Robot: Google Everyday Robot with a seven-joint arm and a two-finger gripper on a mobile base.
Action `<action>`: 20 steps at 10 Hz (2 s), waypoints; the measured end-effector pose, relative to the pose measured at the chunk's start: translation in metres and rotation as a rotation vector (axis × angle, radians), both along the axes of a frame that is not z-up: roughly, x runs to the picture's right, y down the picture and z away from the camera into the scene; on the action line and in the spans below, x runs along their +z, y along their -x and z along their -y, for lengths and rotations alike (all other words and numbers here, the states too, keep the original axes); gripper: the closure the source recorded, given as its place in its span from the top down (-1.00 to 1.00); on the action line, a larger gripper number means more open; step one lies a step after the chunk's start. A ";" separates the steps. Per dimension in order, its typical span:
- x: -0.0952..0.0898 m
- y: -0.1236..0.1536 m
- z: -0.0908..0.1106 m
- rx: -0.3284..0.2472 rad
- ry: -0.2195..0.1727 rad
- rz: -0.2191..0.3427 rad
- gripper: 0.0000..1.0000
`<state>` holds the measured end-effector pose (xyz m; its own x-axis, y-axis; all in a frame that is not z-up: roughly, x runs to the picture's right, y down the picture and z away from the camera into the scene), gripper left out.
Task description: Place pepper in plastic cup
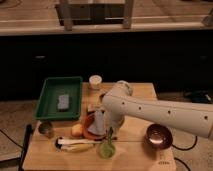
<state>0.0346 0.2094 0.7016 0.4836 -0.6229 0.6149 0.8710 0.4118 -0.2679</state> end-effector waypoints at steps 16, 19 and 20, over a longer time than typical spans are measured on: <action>-0.011 0.017 -0.061 -0.027 0.132 0.077 0.21; -0.010 0.017 -0.062 -0.026 0.138 0.075 0.54; -0.010 0.018 -0.062 -0.028 0.140 0.077 0.54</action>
<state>0.0170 0.2709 0.6914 0.4156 -0.5413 0.7310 0.9017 0.3506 -0.2530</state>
